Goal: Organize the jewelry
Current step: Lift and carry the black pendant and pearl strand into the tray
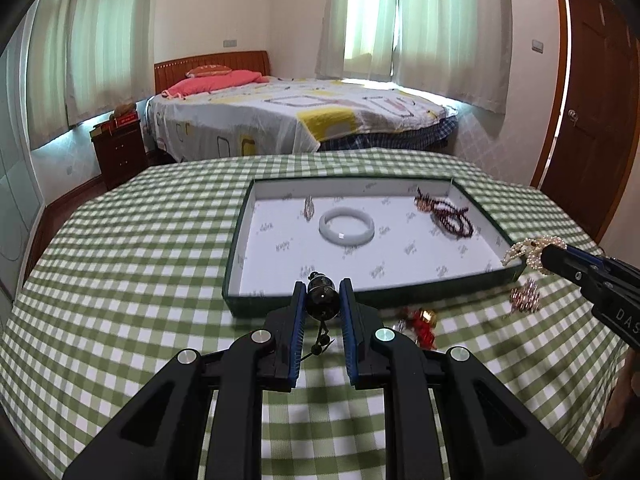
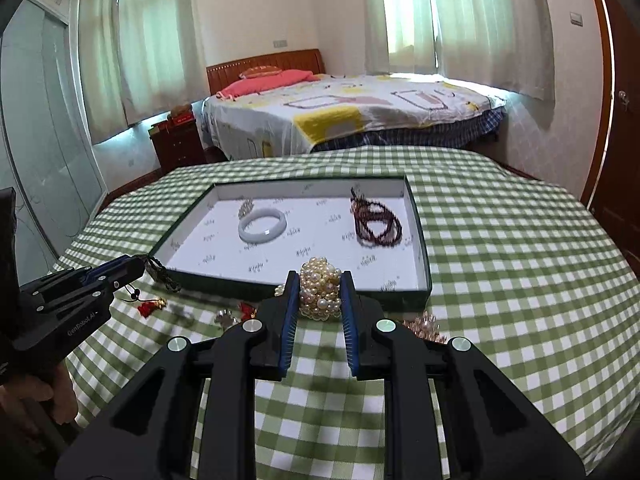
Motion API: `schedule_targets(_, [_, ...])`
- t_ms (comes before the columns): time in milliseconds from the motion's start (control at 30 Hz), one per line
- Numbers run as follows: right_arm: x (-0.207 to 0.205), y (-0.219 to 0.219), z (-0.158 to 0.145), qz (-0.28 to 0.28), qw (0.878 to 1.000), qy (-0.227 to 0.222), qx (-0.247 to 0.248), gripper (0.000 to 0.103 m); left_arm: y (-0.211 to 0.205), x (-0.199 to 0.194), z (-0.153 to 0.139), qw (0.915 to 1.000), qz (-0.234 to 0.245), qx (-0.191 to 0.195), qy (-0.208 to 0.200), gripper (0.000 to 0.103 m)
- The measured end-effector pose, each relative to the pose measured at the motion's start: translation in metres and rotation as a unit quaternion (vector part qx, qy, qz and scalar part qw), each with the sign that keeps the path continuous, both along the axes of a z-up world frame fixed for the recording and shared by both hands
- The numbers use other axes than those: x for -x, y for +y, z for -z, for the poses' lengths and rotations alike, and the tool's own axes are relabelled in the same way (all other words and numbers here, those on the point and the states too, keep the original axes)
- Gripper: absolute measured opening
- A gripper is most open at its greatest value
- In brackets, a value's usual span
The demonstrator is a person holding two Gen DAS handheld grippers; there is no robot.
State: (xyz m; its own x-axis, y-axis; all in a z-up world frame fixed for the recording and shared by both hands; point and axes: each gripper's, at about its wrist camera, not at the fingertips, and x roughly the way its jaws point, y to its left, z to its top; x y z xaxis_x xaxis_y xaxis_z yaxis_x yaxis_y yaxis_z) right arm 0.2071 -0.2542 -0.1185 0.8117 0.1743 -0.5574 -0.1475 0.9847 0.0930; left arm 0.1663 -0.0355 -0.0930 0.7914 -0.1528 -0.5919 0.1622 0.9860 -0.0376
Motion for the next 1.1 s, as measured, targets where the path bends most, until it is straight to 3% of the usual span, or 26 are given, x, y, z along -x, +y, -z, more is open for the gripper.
schedule_targets(333, [-0.02,0.007,-0.023,-0.006,0.999,-0.032,0.005,0.02,-0.004,-0.022,-0.039,0.9984,0.001,0.0,-0.057,0.018])
schedule_targets(700, [-0.074,0.014,-0.021,-0.007,0.999,-0.043,0.001,0.02,-0.014,-0.066,-0.048,0.9967,-0.004,-0.006,-0.081,0.018])
schedule_targets(867, [-0.109,0.019,-0.005,-0.006,0.999,-0.031,0.0,0.02,-0.014,-0.098,-0.031,0.9977,-0.009,-0.013,-0.067,0.018])
schedule_targets(1100, [-0.154,0.022,0.034,-0.011,1.0,0.023,-0.004,0.02,-0.006,-0.14,0.02,0.9997,-0.02,-0.012,0.01,0.018])
